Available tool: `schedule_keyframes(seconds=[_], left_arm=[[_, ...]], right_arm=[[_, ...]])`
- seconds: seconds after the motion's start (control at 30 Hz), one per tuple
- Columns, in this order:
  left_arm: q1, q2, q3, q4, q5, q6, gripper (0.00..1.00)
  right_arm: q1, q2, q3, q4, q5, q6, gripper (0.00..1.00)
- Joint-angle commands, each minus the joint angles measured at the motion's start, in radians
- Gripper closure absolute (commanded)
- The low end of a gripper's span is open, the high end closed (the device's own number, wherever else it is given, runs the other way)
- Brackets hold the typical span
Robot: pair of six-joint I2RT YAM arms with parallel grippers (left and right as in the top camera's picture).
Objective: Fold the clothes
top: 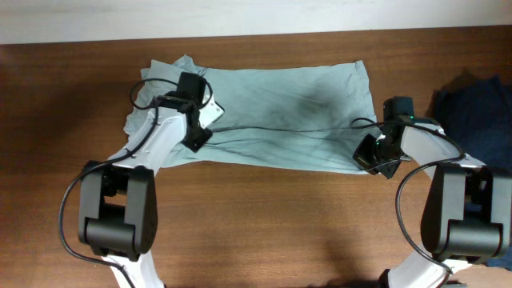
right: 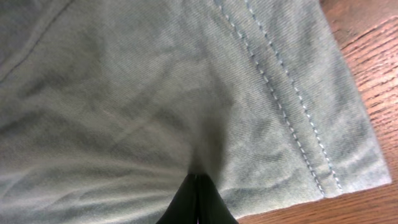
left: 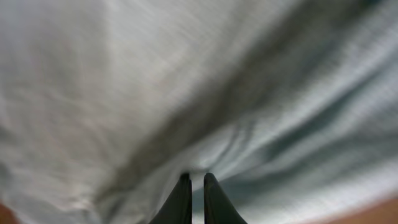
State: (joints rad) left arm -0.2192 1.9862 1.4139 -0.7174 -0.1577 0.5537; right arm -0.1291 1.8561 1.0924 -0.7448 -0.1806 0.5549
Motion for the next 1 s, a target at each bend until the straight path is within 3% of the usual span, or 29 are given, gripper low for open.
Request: schedule_keyframes(seconds=[0.0, 0.1, 0.23, 0.37, 0.53, 0.8, 0.97], left_arm=[[0.056, 0.000, -0.010, 0.119, -0.106, 0.023, 0.91], [0.083, -0.001, 0.003, 0.186, -0.230, 0.023, 0.91], [0.073, -0.035, 0.090, 0.059, -0.241, -0.050, 0.92], [0.035, -0.103, 0.141, -0.126, -0.088, -0.048, 0.87], [0.013, -0.105, 0.123, -0.280, 0.093, -0.049, 0.89], [0.011, -0.029, -0.030, -0.159, 0.108, -0.048, 0.93], [0.013, 0.032, -0.053, -0.069, 0.006, -0.048, 0.93]], right_arm=[[0.005, 0.016, -0.016, -0.011, 0.062, 0.013, 0.96], [0.005, 0.016, -0.016, -0.013, 0.062, 0.013, 0.96], [0.005, 0.016, -0.016, -0.023, 0.062, 0.013, 0.96], [0.005, 0.016, -0.016, -0.023, 0.063, 0.013, 0.96], [0.005, 0.016, -0.016, -0.022, 0.063, 0.013, 0.96], [0.005, 0.016, -0.016, -0.023, 0.063, 0.013, 0.96], [0.005, 0.016, -0.016, -0.023, 0.063, 0.013, 0.96]])
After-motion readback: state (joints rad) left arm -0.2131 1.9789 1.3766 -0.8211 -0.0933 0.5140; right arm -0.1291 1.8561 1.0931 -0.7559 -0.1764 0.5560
